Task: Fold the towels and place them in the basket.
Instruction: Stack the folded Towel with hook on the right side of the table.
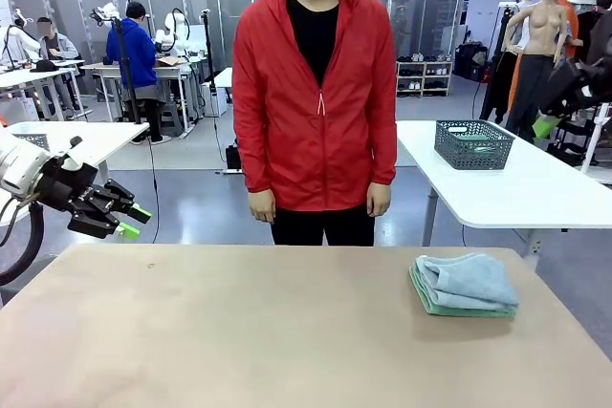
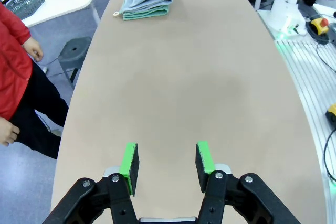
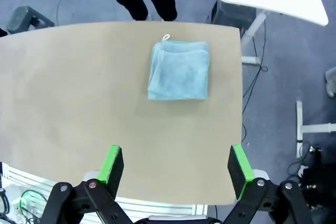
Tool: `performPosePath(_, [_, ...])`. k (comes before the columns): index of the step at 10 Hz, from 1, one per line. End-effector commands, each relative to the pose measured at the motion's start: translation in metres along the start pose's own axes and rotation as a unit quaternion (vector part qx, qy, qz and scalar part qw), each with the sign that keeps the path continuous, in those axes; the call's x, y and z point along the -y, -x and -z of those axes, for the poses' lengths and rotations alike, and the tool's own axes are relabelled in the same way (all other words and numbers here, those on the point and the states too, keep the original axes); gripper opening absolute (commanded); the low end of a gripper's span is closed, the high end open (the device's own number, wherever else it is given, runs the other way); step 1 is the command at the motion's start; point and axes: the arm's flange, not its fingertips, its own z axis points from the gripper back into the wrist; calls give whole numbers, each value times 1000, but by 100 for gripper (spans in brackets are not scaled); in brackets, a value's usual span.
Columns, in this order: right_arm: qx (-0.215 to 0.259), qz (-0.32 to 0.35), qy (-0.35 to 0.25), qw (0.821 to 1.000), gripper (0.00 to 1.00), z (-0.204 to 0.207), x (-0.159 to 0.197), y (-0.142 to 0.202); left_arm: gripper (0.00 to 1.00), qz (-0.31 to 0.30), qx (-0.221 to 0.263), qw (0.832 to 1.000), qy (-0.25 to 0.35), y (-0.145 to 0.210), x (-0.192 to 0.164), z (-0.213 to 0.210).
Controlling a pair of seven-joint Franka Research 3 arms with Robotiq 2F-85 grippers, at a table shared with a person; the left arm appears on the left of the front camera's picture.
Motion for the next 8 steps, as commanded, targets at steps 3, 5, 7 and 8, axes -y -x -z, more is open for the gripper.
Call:
performPosePath(3, [0,0,0,1000,100,0,0,0,57,10,0,1000,0,0,0,0])
performPosePath(5, [0,0,0,1000,100,0,0,0,57,10,0,1000,0,0,0,0])
performPosePath(7, [0,0,0,1000,100,0,0,0,57,10,0,1000,0,0,0,0])
performPosePath(8, [0,0,0,1000,100,0,0,0,57,10,0,1000,0,0,0,0])
